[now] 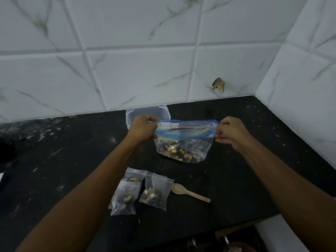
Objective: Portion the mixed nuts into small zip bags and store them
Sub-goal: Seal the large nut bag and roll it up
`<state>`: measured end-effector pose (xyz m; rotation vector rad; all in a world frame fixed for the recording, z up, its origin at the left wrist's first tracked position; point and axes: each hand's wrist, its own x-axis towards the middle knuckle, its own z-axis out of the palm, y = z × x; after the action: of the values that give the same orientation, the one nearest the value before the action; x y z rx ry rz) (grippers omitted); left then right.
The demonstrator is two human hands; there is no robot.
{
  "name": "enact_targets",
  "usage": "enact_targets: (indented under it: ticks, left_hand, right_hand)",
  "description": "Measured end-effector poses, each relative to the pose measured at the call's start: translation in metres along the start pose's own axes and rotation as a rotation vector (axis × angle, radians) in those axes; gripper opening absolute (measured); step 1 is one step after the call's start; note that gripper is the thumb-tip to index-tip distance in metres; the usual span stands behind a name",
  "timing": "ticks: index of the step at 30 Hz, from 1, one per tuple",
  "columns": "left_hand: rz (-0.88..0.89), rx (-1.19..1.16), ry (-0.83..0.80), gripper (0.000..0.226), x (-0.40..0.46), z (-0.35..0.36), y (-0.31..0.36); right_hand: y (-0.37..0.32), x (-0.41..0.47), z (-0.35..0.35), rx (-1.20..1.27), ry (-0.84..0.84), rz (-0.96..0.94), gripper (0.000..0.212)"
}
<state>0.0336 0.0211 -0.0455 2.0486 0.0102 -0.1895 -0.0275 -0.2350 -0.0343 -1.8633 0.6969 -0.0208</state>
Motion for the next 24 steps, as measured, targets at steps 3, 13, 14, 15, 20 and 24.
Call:
enact_targets:
  ticks: [3, 13, 14, 15, 20, 24]
  left_hand:
    - [-0.005, 0.003, 0.021, 0.021, 0.001, -0.002, -0.003]
    - [-0.002, -0.025, 0.044, 0.02, 0.0, -0.001, -0.003]
    - [-0.001, -0.036, 0.054, 0.021, 0.001, -0.001, -0.003]
    - [-0.004, -0.049, 0.065, 0.022, 0.002, -0.001, -0.004]
    - [-0.018, -0.066, 0.098, 0.016, 0.005, -0.002, -0.009]
    - [-0.034, -0.09, 0.096, 0.016, 0.005, -0.004, -0.01]
  right_hand:
    - [-0.001, -0.002, -0.002, 0.175, -0.058, 0.075, 0.01]
    - [0.008, -0.001, 0.002, -0.371, 0.23, -0.266, 0.015]
    - [0.01, -0.002, 0.003, -0.515, 0.292, -0.353, 0.018]
    - [0.009, -0.003, 0.004, -0.561, 0.324, -0.39, 0.019]
    - [-0.009, -0.009, -0.007, -0.026, -0.084, -0.086, 0.015]
    - [-0.015, -0.01, -0.019, 0.059, -0.282, 0.042, 0.012]
